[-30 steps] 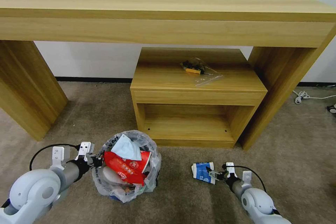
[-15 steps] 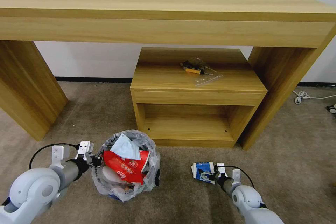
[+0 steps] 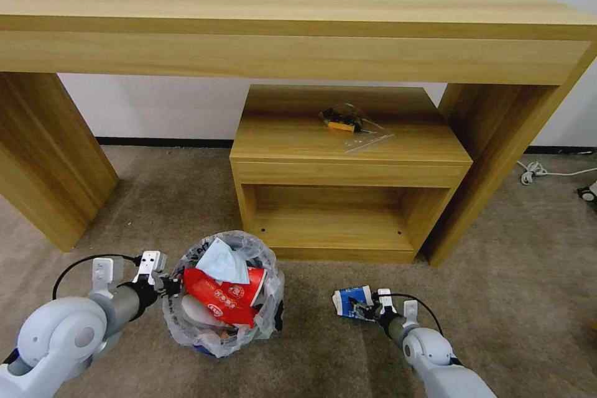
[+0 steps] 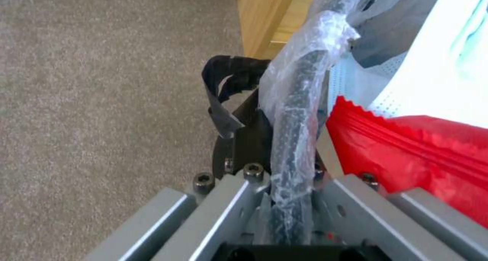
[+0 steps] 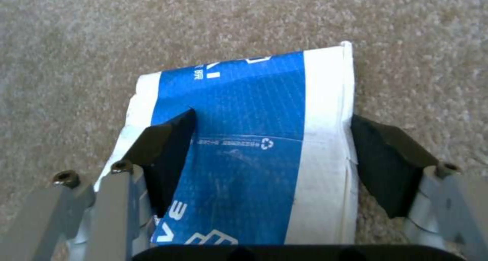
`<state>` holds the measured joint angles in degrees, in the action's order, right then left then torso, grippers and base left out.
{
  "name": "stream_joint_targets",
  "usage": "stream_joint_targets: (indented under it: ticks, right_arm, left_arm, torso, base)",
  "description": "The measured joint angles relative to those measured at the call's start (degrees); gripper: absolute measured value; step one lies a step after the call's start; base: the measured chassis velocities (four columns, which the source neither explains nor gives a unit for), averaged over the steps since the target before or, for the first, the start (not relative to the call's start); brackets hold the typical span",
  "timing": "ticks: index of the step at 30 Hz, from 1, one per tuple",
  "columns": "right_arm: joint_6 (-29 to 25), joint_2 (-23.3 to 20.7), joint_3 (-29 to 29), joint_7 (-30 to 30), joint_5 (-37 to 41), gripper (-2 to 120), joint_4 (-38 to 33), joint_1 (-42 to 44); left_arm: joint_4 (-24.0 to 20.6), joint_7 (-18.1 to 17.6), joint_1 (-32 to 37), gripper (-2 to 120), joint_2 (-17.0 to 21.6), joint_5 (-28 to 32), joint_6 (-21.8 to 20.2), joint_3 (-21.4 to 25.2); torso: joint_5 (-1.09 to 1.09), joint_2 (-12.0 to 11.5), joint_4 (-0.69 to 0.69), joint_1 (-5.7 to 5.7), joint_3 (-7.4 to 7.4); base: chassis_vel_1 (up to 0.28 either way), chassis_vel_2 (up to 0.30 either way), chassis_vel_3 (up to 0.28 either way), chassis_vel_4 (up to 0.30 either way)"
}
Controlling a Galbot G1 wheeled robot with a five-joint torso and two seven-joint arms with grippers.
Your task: Pick up the trash bin and place the garbage on the floor into it.
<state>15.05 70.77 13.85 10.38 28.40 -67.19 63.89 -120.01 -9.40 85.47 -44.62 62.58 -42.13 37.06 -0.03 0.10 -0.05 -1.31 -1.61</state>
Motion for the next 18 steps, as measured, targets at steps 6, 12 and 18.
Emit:
stream_joint_targets:
  ticks: [6,12,18]
  right_arm:
    - [-0.61,-0.03,-1.76,-0.56,-0.53,74,0.71,-0.44]
    - [-1.29,0.09,-2.89,-1.42,-0.53,61,1.34,-0.78]
    - [-1.41,0.22,-3.15,-1.62,-0.67,53,0.73,-0.37]
  left_arm:
    - [0.23,0.33,-0.3,0,0.03,-0.03,0.0,-0.14]
    - [0.08,0.84,-0.1,0,0.11,-0.1,0.0,0.33]
    - [0.03,1.06,-0.08,0,0.12,-0.17,0.0,0.56]
  torso:
    - [-0.04,0.01,-0.04,0.0,0.0]
    - [-0.04,0.01,-0.04,0.0,-0.01]
    - [0.05,0.0,-0.01,0.0,-0.02]
  base:
    - [0.0,0.0,0.0,0.0]
    - [0.0,0.0,0.0,0.0]
    - [0.0,0.0,0.0,0.0]
